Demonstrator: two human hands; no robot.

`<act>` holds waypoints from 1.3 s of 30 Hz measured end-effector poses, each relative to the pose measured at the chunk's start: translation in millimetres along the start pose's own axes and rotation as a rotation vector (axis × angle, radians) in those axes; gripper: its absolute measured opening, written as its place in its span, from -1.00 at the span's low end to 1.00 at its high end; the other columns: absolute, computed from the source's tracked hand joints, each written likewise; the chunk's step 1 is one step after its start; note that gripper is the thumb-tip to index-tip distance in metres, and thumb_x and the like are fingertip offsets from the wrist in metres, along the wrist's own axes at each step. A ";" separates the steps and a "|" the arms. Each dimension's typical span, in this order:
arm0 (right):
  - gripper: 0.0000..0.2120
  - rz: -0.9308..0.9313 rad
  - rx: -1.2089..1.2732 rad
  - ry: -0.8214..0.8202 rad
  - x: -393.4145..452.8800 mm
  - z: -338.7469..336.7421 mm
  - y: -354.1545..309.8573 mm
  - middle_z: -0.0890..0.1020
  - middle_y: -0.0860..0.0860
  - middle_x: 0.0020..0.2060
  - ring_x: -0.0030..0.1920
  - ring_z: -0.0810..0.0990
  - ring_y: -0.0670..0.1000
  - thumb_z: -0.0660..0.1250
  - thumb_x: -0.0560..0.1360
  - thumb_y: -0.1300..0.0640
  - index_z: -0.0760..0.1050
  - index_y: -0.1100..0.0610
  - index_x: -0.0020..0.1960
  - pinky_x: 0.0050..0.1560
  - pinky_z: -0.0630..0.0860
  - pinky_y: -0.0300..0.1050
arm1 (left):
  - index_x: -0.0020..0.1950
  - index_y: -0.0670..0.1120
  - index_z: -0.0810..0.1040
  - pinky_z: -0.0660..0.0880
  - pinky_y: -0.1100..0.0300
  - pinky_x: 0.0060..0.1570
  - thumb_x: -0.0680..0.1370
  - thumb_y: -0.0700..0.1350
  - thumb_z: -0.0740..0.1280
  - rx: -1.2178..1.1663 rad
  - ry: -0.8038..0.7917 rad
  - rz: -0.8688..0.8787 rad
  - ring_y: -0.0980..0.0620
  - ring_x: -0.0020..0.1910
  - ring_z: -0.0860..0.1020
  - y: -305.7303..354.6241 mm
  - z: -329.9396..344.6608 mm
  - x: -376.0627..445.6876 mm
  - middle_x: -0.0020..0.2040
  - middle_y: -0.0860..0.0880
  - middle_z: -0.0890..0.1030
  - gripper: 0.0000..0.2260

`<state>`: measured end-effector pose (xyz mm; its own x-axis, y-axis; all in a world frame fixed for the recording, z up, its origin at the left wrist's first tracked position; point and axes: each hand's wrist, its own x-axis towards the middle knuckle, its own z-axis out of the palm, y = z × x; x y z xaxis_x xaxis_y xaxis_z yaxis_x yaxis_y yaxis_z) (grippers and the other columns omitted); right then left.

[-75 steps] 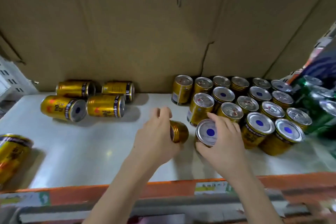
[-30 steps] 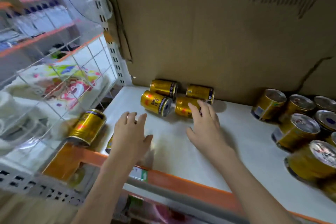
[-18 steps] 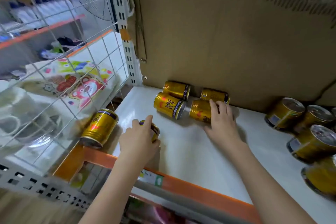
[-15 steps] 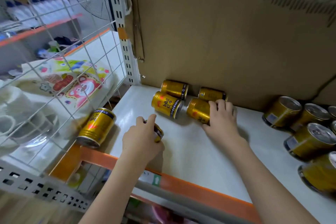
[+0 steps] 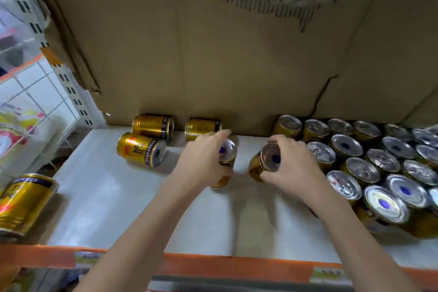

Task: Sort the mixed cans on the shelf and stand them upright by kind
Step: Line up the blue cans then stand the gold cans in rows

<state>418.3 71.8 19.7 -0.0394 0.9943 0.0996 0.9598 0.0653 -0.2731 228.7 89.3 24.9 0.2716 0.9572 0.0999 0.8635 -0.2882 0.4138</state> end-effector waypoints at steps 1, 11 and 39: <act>-0.34 0.015 -0.014 -0.002 -3.0 -5.0 9.2 0.46 0.03 0.20 0.19 0.37 0.11 0.43 0.29 -0.03 0.29 0.03 0.33 0.14 0.31 -0.10 | 0.46 0.02 0.26 0.40 0.12 0.15 0.35 -0.02 0.50 -0.007 -0.019 0.019 -0.05 0.26 0.43 8.0 3.5 13.1 0.30 0.00 0.46 -0.27; -0.29 -0.074 -0.103 -0.031 -4.6 -3.8 45.2 0.34 0.04 0.29 0.32 0.21 0.08 0.32 0.41 -0.06 0.15 0.09 0.48 0.31 0.19 -0.09 | 0.47 -0.05 0.23 0.34 0.02 0.24 0.42 -0.09 0.48 0.045 -0.123 0.066 -0.24 0.28 0.39 62.3 42.2 101.0 0.37 -0.16 0.28 -0.31; -0.41 -0.346 -0.158 -0.056 81.4 70.4 -84.5 0.25 0.11 0.37 0.40 0.15 0.12 0.24 0.50 0.03 0.12 0.11 0.46 0.30 0.23 0.01 | 0.20 -0.16 0.53 0.46 -0.07 0.08 0.23 0.29 0.30 0.215 0.279 -0.123 -0.29 0.12 0.49 -139.0 -7.5 -6.7 0.14 -0.22 0.53 -0.30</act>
<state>314.4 153.1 -16.5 -0.3792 0.9191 0.1067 0.9180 0.3881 -0.0809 103.6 123.2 -26.5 0.0598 0.9467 0.3164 0.9601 -0.1413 0.2412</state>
